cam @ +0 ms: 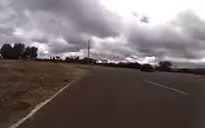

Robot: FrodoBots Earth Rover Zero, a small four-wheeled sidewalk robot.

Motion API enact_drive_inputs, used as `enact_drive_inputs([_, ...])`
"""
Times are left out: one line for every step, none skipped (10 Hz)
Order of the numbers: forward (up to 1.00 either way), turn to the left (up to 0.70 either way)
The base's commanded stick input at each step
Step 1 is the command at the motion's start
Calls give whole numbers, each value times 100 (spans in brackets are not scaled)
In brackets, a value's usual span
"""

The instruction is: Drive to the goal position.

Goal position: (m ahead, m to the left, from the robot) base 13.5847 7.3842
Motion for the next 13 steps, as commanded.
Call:
enact_drive_inputs([85,-30])
enact_drive_inputs([85,-30])
enact_drive_inputs([85,-30])
enact_drive_inputs([85,-5])
enact_drive_inputs([85,0])
enact_drive_inputs([85,4])
enact_drive_inputs([85,4])
enact_drive_inputs([85,4])
enact_drive_inputs([85,4])
enact_drive_inputs([85,4])
enact_drive_inputs([85,4])
enact_drive_inputs([85,4])
enact_drive_inputs([85,4])
